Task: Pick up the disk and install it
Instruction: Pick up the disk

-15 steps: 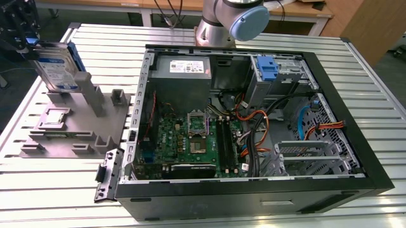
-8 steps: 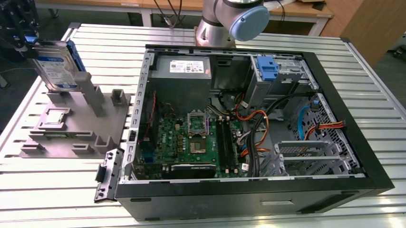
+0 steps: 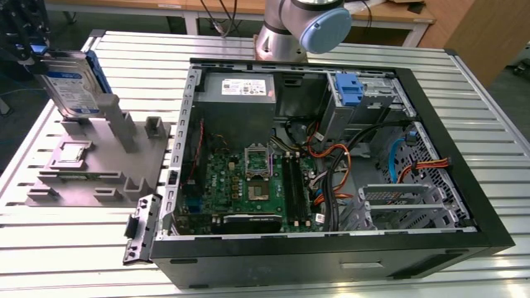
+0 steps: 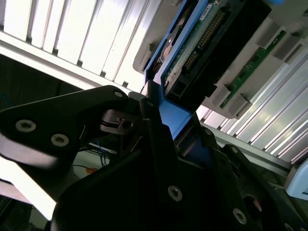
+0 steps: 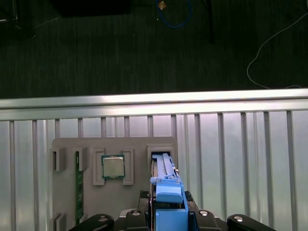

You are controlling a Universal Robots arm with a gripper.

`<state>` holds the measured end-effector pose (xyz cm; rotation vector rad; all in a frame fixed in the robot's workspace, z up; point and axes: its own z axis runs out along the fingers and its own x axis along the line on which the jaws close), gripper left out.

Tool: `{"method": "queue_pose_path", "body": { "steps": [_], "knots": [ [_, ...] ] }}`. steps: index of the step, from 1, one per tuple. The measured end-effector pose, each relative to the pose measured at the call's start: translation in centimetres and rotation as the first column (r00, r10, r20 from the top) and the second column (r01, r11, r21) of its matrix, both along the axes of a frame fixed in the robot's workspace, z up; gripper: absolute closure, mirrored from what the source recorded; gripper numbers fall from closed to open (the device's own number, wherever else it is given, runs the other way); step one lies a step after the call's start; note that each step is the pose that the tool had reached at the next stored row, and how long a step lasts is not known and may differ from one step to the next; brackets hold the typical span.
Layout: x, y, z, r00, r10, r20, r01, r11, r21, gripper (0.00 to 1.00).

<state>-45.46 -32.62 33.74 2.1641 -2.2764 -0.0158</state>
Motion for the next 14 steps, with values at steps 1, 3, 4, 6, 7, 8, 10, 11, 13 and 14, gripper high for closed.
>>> {"method": "queue_pose_path", "body": {
  "steps": [1, 3, 4, 6, 7, 8, 10, 11, 13, 14],
  "knots": [
    [0.00, 0.00, 0.05, 1.0000, 0.000, 0.0000, 0.000, 1.0000, 0.0000, 0.64],
    [0.00, 0.00, 0.14, 1.0000, 0.000, 0.0000, 0.000, 1.0000, 0.0000, 0.64],
    [0.00, 0.00, 0.18, 1.0000, 0.000, 0.0000, 0.000, 1.0000, 0.0000, 0.64],
    [0.00, 0.00, 0.25, 1.0000, 0.000, 0.0000, 0.000, 1.0000, 0.0000, 0.64],
    [0.00, 0.00, 0.28, 1.0000, 0.000, 0.0000, 0.000, 1.0000, 0.0000, 0.64],
    [0.00, 0.00, 0.32, 1.0000, 0.000, 0.0000, 0.000, 1.0000, 0.0000, 0.64],
    [0.00, 0.00, 0.38, 1.0000, 0.000, 0.0000, 0.000, 1.0000, 0.0000, 0.64],
    [0.00, 0.00, 0.42, 1.0000, 0.000, 0.0000, 0.000, 1.0000, 0.0000, 0.64],
    [0.00, 0.00, 0.48, 1.0000, 0.000, 0.0001, 0.000, 1.0000, 0.0000, 0.64],
    [0.00, 0.00, 0.52, 1.0000, 0.000, 0.0000, 0.000, 1.0000, 0.0000, 0.64]
  ]
}}
